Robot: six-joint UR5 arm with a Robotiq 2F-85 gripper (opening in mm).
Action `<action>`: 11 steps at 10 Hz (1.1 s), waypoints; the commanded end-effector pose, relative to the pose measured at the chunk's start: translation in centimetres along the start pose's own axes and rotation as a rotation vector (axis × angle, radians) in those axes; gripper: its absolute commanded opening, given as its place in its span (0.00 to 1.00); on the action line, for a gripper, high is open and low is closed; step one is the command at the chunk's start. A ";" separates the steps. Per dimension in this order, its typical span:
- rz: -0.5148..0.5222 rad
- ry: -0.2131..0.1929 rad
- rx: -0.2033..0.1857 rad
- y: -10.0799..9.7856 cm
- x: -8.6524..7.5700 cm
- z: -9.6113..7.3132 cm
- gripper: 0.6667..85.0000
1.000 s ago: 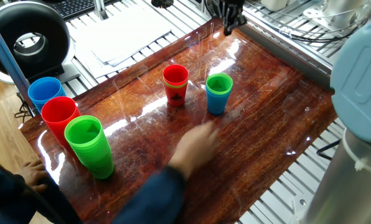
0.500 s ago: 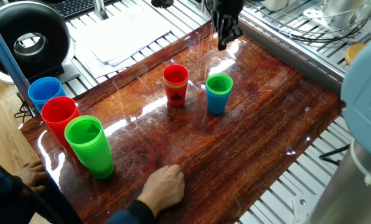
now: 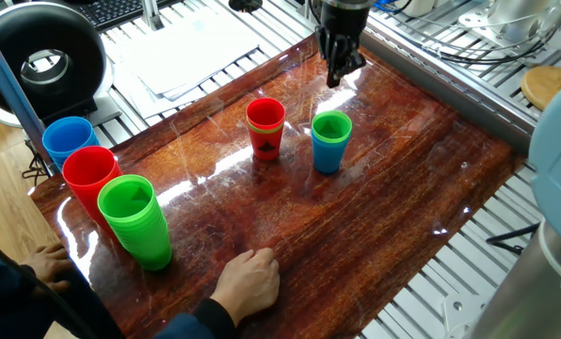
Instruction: Stack the cups
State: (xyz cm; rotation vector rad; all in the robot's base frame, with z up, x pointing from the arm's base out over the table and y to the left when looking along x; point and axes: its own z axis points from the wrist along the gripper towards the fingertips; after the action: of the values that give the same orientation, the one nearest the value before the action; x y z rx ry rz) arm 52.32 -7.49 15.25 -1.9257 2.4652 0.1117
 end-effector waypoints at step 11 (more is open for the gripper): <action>-0.017 -0.034 0.044 0.1 -1.8 4.3 0.70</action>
State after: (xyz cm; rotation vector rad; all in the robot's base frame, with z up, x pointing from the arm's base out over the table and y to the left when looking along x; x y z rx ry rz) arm 52.10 -5.97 11.74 -1.9243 2.4304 0.0911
